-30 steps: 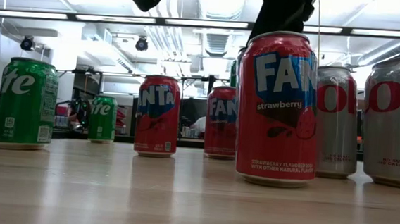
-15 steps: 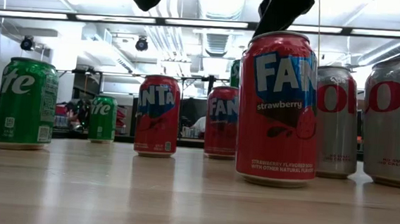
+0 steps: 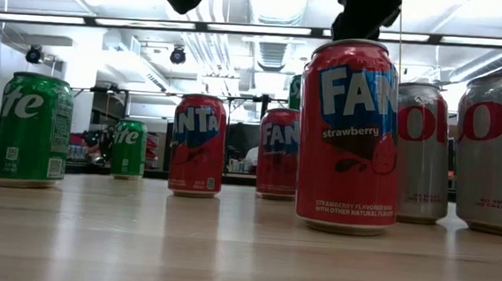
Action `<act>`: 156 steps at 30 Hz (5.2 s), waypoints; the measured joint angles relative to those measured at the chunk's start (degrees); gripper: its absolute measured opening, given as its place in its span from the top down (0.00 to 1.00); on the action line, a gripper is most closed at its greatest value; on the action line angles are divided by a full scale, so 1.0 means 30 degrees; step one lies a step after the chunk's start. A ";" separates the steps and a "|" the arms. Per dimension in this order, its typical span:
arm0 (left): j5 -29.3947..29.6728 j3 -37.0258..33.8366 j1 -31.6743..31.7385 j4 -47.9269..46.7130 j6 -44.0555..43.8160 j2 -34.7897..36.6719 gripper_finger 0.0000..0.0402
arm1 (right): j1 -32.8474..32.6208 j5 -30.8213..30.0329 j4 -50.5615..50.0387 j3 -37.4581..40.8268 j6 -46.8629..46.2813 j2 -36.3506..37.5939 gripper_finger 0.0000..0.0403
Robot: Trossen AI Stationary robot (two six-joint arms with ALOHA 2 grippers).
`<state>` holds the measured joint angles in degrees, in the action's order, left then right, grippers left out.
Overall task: Place canned beverage on shelf
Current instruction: Put the center white soda can on the shelf
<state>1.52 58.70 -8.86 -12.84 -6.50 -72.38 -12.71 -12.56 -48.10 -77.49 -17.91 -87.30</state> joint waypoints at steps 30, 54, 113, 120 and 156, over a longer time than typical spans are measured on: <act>-0.0240 -0.2067 0.0000 0.3533 0.1792 0.0007 0.76 | 0.0246 -0.1047 0.1394 0.0064 0.3766 -0.0084 0.41; 0.2666 -0.3479 0.0124 1.1766 0.1876 -0.5538 0.16 | 0.0209 -0.1257 0.4789 0.0064 0.9432 0.1264 0.41; 1.3997 -0.3257 -0.1209 1.6820 0.4983 -0.3366 0.41 | 0.0464 -0.3804 2.9161 0.9544 0.9507 0.4905 0.16; 1.4097 -0.3257 -0.1209 1.6996 0.4947 -0.3373 0.41 | 0.1002 -0.4010 2.9832 0.7614 0.9464 0.2656 0.16; 1.4314 -0.3220 -0.1282 1.6618 0.4919 -0.3249 0.11 | 0.5647 -0.2616 1.3540 0.2942 0.8331 0.6755 0.42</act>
<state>44.46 49.04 -12.71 37.01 8.25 -82.13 4.23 -20.41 -7.48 -68.66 7.08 -67.03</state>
